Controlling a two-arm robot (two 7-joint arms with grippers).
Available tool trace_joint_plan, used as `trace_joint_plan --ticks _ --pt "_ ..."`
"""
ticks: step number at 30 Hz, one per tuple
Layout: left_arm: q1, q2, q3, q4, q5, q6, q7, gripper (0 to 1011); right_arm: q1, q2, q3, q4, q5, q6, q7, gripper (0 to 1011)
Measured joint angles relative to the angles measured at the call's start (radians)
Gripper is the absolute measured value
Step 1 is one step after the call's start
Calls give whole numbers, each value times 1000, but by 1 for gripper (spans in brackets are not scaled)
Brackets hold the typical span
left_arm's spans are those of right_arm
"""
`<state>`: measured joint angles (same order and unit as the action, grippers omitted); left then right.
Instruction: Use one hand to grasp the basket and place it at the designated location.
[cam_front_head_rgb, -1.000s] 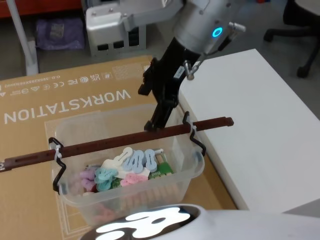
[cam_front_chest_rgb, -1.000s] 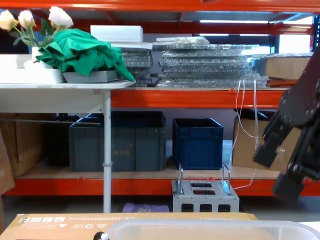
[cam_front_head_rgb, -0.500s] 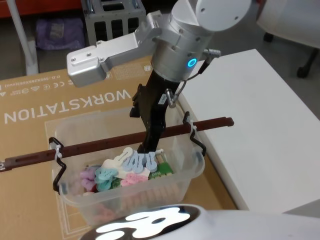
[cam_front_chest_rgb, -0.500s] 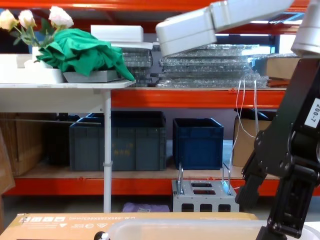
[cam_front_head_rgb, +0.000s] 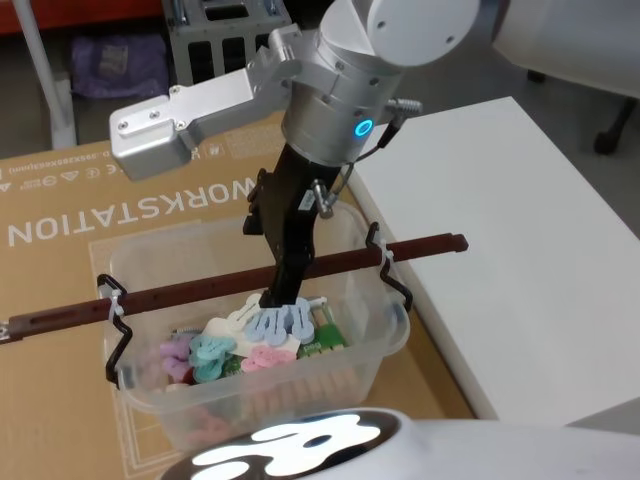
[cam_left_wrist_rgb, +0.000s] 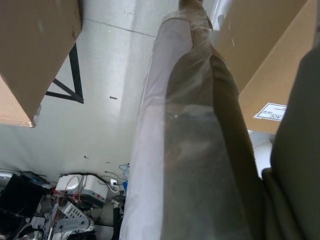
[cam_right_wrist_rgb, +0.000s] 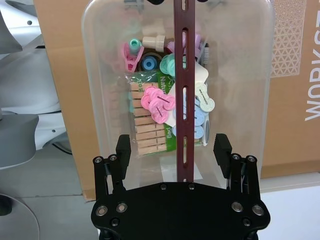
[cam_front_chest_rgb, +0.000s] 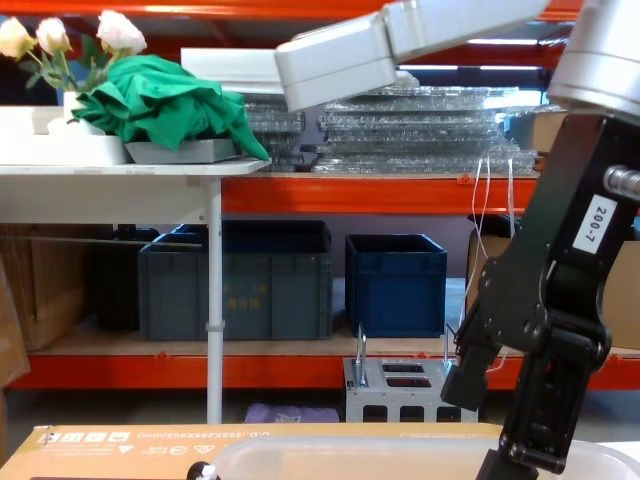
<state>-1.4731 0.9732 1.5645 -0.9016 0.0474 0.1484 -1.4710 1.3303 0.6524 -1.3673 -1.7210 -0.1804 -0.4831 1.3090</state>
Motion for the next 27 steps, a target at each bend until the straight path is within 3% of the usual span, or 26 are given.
trace_joint_plan --ticks 17,27 --pt "0 0 0 0 0 0 0 0 16 -44 -37 32 -22 10 -16 1000" --pt "0 0 0 0 0 0 0 0 10 -84 -78 58 -93 27 -36 1000"
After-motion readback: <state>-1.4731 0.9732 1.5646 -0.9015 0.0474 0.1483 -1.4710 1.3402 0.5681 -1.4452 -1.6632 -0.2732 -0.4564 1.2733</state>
